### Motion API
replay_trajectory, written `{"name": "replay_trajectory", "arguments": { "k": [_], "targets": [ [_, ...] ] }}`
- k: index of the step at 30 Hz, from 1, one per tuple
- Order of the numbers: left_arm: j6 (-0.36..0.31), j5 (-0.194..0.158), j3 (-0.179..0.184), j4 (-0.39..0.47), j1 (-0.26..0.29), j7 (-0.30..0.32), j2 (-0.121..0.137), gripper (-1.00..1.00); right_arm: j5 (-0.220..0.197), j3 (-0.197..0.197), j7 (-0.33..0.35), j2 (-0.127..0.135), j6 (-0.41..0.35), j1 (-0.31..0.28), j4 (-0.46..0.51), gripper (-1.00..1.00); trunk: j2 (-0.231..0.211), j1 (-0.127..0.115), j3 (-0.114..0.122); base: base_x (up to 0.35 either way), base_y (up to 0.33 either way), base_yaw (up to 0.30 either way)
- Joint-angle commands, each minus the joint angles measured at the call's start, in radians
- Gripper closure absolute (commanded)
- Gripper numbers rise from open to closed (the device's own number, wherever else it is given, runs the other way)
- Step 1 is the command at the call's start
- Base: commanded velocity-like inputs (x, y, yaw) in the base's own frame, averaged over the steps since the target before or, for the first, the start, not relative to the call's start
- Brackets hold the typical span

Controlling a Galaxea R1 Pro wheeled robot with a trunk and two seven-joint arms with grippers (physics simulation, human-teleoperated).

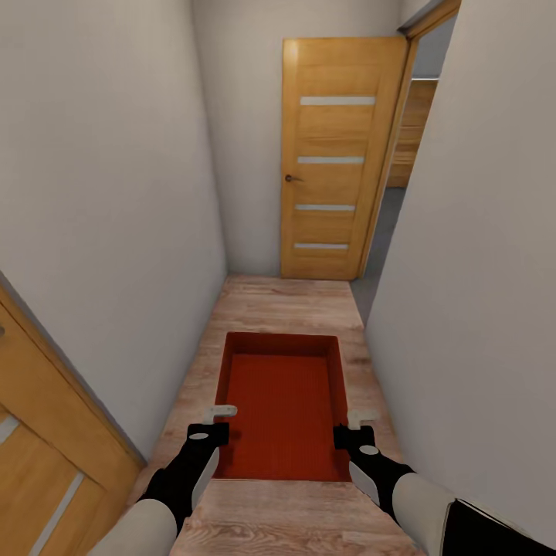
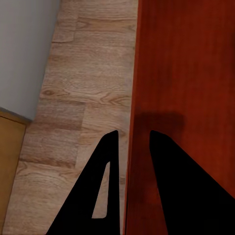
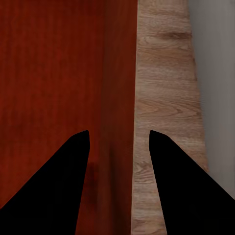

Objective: Move the two storage containers from the living room to the garage. In the garage, place one container on the floor and stack the other container on top of it (either order is fine).

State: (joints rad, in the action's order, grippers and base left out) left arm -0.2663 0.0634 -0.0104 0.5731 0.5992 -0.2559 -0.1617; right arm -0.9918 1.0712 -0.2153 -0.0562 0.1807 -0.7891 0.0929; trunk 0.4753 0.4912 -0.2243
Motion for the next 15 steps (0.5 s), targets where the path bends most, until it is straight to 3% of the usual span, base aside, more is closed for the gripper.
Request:
{"name": "replay_trajectory", "arguments": {
  "k": [1, 15],
  "targets": [
    [-0.01, 0.018, -0.003, 0.002, 0.001, -0.006, 0.001, 1.0, -0.008, -0.007, -0.004, 0.006, 0.005, -0.001, -0.004, 1.0, 0.002, 0.001, -0.002, 0.322, 0.0, 0.0],
    [-0.01, 0.018, -0.003, 0.002, 0.001, -0.006, 0.001, 1.0, -0.008, -0.007, -0.004, 0.006, 0.005, -0.001, -0.004, 1.0, 0.002, 0.001, -0.002, 0.322, 0.0, 0.0]
  ]
}}
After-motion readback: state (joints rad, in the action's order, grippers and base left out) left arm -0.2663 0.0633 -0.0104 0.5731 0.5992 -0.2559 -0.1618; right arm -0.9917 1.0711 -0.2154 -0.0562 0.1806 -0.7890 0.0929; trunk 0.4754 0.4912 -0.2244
